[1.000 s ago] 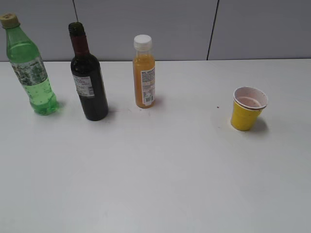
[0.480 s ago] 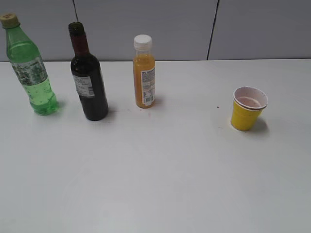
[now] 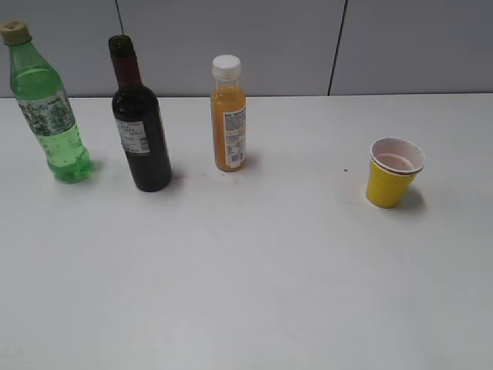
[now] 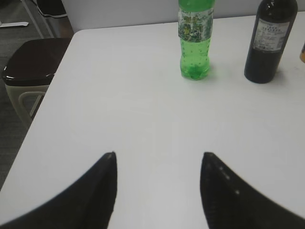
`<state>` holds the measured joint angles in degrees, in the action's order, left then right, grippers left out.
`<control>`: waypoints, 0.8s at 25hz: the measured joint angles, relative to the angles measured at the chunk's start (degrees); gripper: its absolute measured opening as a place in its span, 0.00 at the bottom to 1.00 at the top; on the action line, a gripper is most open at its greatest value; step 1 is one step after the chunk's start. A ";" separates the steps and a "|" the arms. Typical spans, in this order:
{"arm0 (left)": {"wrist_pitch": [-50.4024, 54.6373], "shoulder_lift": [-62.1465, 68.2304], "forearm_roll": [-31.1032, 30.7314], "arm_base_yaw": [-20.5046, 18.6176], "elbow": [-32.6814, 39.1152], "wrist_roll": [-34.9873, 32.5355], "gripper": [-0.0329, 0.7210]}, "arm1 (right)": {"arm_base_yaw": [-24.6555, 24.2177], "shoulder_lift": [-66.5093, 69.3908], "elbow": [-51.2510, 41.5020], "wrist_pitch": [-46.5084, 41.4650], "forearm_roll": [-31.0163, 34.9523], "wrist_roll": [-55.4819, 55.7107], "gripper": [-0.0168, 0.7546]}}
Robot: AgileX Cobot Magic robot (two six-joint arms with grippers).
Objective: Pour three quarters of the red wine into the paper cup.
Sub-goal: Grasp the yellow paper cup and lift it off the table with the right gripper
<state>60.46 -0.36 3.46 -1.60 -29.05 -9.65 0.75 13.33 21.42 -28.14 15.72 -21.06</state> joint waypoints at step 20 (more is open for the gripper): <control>0.00 0.00 0.05 0.00 0.00 0.00 0.61 | 0.00 38.04 -1.15 20.66 8.34 -0.32 0.83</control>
<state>60.46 -0.36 3.51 -1.60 -29.05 -9.65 0.75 51.37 20.27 -7.48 24.06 -21.38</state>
